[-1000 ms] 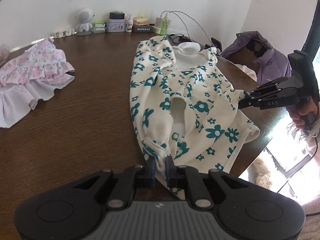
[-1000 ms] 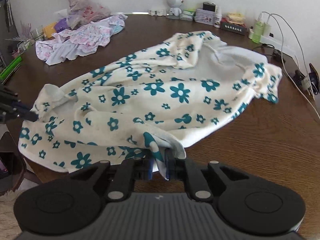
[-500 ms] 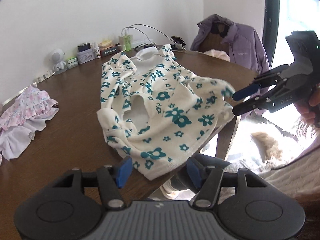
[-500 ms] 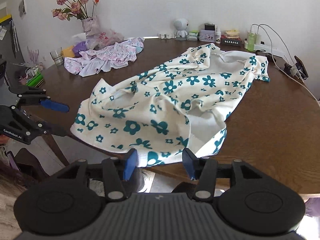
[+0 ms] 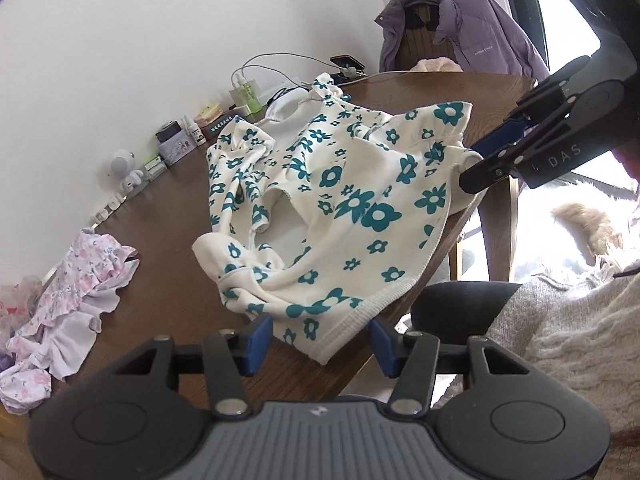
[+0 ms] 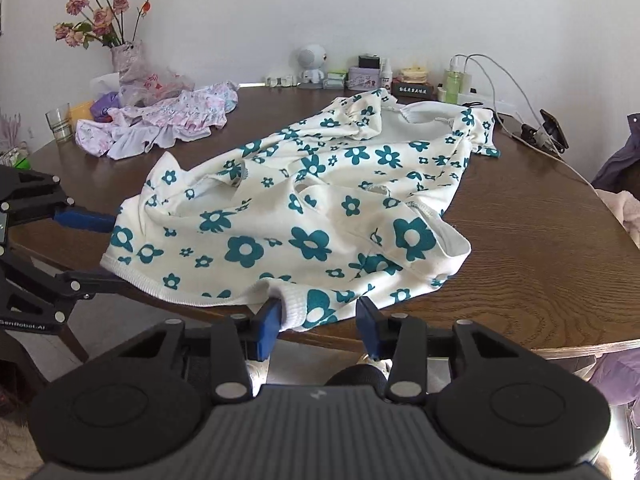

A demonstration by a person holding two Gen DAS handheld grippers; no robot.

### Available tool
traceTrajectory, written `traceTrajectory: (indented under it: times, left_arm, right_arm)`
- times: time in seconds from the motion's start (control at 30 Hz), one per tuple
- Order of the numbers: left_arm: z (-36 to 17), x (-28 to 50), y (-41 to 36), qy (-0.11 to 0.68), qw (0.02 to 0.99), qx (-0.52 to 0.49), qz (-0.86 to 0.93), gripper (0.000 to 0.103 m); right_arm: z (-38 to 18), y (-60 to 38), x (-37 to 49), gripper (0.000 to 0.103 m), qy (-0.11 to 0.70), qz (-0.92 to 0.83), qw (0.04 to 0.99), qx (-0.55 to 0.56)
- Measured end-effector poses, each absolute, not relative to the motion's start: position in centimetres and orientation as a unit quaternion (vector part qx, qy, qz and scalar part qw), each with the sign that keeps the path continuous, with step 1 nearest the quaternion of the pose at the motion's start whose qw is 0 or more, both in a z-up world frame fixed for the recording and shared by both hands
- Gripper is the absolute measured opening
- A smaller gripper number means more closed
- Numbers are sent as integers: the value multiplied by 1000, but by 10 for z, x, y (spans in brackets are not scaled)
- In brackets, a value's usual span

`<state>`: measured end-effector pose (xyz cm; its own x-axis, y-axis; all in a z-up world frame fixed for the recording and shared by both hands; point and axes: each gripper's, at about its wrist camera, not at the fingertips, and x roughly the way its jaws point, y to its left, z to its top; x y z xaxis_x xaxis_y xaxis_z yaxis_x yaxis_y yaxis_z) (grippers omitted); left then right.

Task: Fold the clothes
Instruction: 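Grasp the hem with both grippers and lift the dress up off the table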

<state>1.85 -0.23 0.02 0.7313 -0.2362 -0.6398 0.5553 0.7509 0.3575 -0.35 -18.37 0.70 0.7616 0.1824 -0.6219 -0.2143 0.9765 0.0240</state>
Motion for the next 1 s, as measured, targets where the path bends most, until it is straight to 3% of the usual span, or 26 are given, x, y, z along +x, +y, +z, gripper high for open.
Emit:
traceTrajectory:
  times: [0.03, 0.1, 0.27, 0.8, 0.83, 0.87, 1.0]
  left_arm:
    - [1, 19, -2, 286, 894, 270, -213, 46]
    - [2, 23, -3, 278, 906, 257, -190, 31]
    - [4, 25, -11, 259, 925, 207, -184, 5]
    - [-9, 15, -28, 283, 938, 144, -137, 20]
    - [-10, 17, -29, 281, 939, 143, -136, 17]
    - [-9, 19, -30, 275, 941, 142, -135, 1]
    - [19, 39, -19, 233, 956, 127, -123, 1]
  right_arm:
    - [7, -184, -4, 24, 323, 97, 941, -24]
    - [6, -187, -3, 13, 316, 75, 946, -18]
    - [8, -202, -2, 8, 306, 26, 952, 2]
    - [-3, -194, 3, 10, 289, 1, 957, -5]
    - [-2, -195, 2, 7, 286, 3, 958, -3]
    - [-2, -196, 2, 6, 283, 4, 959, -1]
    - [22, -206, 9, 4, 252, 14, 968, 5]
